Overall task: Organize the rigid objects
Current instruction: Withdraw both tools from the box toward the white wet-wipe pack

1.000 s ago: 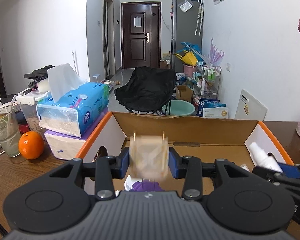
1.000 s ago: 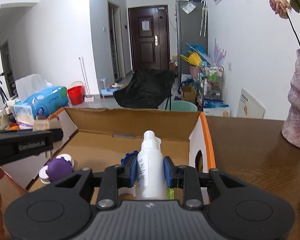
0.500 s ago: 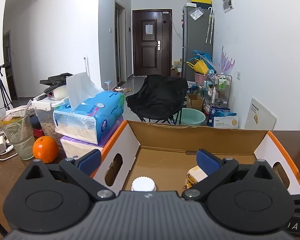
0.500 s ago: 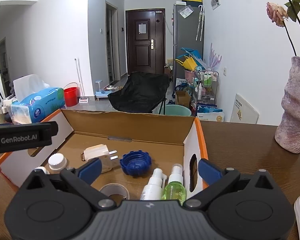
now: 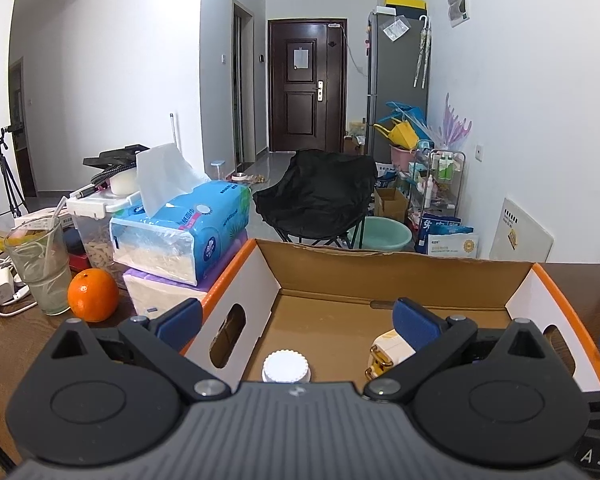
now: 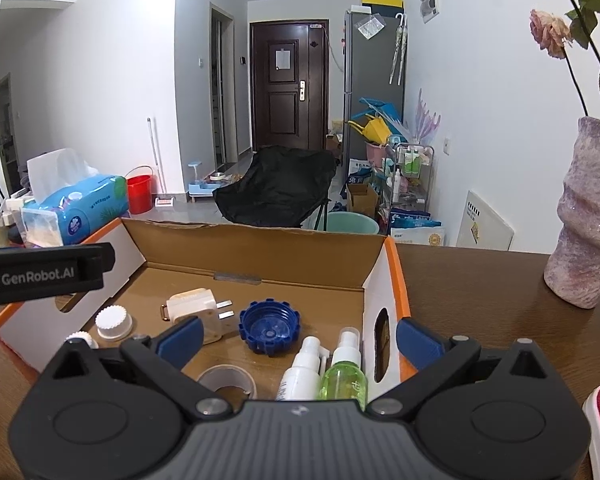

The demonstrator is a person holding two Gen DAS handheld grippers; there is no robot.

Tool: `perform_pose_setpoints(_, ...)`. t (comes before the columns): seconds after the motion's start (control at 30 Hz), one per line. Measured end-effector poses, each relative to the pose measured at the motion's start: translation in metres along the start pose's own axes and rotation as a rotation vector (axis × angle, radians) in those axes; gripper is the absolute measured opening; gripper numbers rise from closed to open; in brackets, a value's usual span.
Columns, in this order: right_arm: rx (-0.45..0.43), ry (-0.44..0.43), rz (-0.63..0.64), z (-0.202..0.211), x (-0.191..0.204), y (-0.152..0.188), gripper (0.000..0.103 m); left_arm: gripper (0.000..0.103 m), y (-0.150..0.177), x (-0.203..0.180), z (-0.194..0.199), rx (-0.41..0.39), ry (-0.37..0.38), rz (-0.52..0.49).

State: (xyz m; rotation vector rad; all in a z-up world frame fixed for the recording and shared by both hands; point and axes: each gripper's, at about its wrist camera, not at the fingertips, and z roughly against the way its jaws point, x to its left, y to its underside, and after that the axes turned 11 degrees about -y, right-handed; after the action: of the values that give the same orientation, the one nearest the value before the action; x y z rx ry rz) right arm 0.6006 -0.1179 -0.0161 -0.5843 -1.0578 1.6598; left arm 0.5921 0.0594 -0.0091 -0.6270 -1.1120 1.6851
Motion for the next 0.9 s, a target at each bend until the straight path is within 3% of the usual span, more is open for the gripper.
perform_pose_setpoints(0.9,-0.059,0.017,-0.017,0.081,-0.002,0.041,0.103,0.103,0.030,0.031,0.072,-0.080,-0.017,0.022)
